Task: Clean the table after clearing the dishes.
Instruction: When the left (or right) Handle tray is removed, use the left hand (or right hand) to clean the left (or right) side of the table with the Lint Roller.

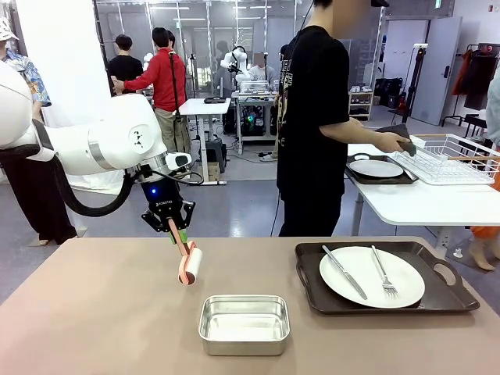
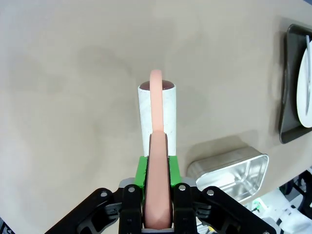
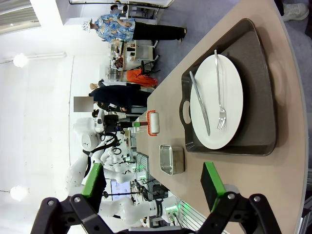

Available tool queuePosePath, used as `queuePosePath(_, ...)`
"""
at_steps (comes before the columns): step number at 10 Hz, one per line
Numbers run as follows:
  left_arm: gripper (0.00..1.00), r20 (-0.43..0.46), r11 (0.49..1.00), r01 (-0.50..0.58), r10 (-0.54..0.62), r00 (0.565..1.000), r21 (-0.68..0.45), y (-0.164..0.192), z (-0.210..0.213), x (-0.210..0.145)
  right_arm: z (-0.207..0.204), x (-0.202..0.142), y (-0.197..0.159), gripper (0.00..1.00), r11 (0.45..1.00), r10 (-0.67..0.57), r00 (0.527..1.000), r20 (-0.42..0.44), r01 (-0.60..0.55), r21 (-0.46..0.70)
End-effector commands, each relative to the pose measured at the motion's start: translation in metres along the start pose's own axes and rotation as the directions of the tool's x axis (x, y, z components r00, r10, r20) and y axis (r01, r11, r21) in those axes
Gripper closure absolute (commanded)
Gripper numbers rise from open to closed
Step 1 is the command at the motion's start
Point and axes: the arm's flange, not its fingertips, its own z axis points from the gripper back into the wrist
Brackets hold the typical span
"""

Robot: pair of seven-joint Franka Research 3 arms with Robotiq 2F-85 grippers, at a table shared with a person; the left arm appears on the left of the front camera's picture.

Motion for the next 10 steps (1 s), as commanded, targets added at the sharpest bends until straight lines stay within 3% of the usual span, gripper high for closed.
queuePosePath(1,0.79,0.010,1.000,-0.014,0.013,1.000,0.005,0.000,0.002,0.001,0.000,-0.001,0.003,0.00,1.000,0.003,1.000,0.001,-0.003,0.001)
queuePosePath(4,0.79,0.012,0.999,-0.029,0.030,0.999,-0.039,0.020,-0.016,0.010,0.000,-0.001,0.003,0.00,1.000,0.003,1.000,0.001,-0.003,0.001)
queuePosePath(10,0.79,0.016,0.991,-0.064,0.067,0.998,-0.121,0.063,-0.038,-0.014,0.000,-0.001,0.003,0.00,1.000,0.003,1.000,0.001,-0.003,0.001)
